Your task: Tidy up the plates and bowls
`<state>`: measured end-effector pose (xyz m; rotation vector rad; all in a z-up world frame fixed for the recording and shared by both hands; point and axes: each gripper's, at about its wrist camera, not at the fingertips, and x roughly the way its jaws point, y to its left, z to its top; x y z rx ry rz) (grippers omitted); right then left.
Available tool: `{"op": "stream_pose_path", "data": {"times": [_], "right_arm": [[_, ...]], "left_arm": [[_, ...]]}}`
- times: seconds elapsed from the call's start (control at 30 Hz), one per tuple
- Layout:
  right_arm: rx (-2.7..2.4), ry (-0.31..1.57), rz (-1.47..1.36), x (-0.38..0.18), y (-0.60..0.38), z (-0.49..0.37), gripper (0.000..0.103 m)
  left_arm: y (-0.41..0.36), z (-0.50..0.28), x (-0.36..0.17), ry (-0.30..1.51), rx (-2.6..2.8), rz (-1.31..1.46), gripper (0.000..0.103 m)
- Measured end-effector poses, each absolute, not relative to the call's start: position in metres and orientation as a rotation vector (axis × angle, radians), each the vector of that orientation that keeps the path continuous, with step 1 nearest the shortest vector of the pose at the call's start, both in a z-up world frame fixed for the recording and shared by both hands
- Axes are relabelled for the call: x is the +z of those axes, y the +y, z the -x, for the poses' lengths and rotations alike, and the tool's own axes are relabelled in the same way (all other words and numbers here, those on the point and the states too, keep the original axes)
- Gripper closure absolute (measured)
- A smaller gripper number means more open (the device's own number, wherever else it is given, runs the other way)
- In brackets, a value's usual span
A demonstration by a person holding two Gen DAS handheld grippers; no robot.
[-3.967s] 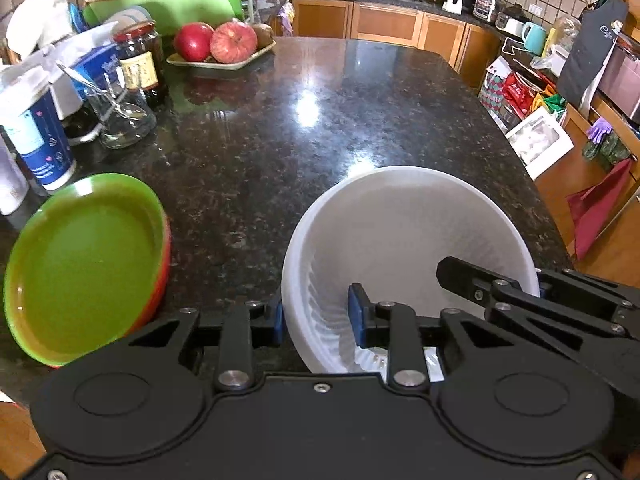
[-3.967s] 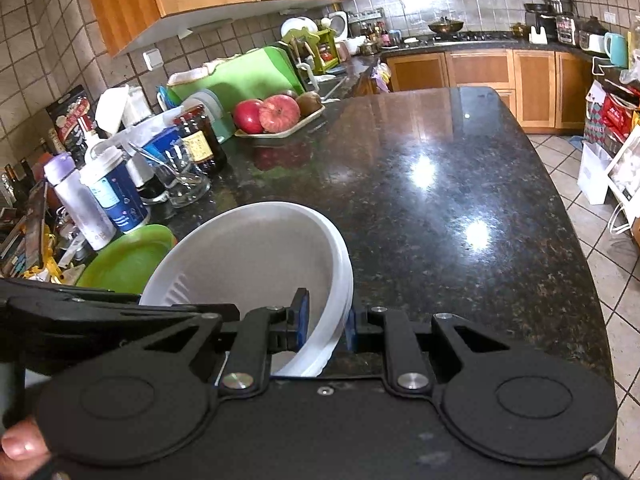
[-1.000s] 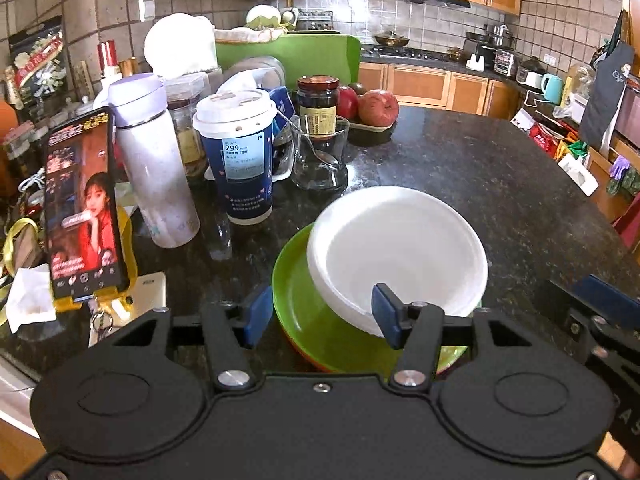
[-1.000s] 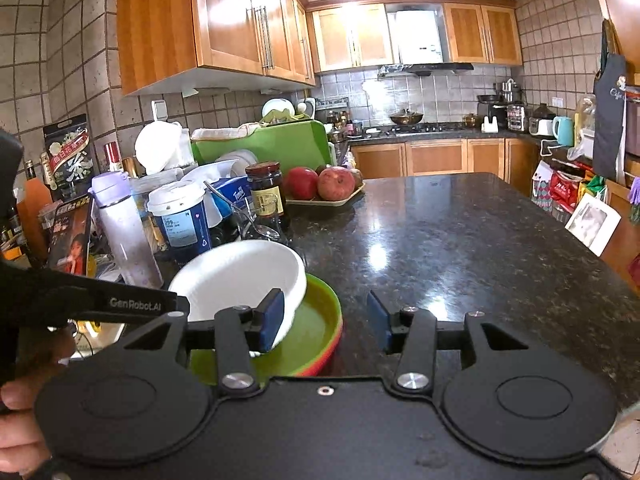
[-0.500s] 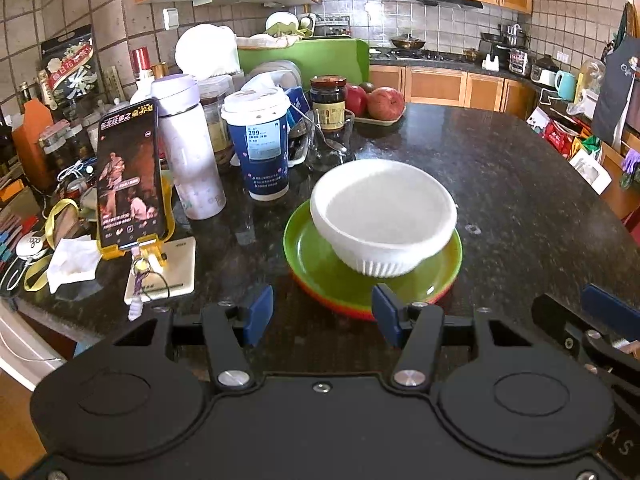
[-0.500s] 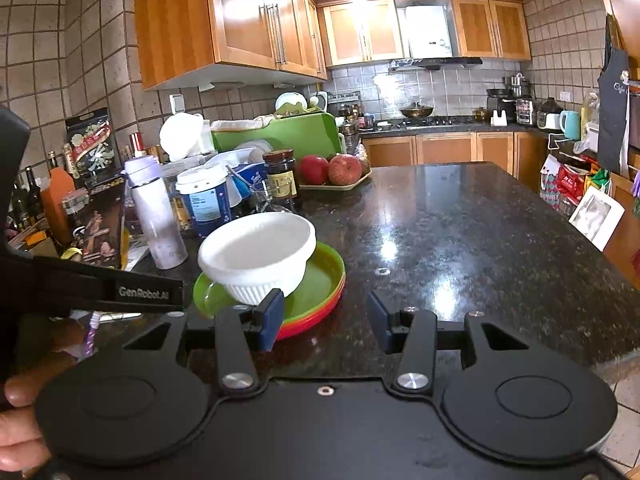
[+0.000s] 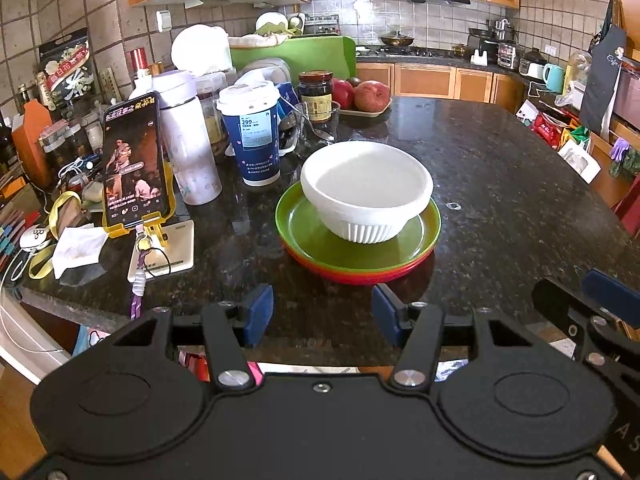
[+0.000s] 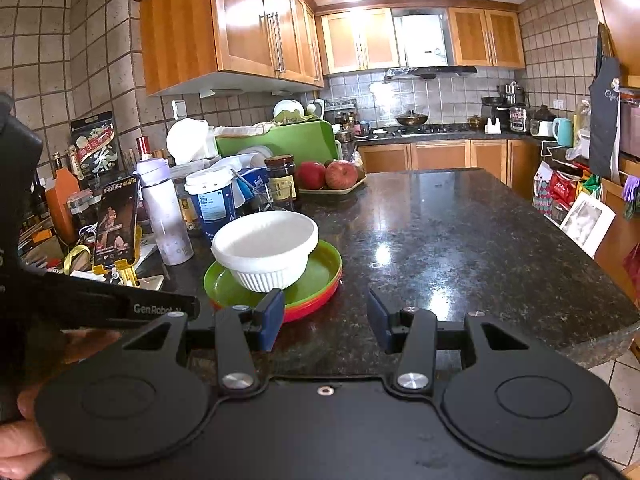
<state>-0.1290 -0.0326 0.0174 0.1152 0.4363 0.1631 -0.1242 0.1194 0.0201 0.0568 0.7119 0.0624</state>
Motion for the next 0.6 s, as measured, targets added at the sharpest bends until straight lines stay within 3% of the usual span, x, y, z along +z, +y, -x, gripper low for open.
{"op": "stream_pose_path", "data": {"times": [0.6], "right_arm": [[0.175,0.423,-0.125,0.0167,-0.0366,0.1342,0.054]], "left_arm": [[0.1151,0.1337,0.0217,0.699,0.074,-0.056,0.043]]}}
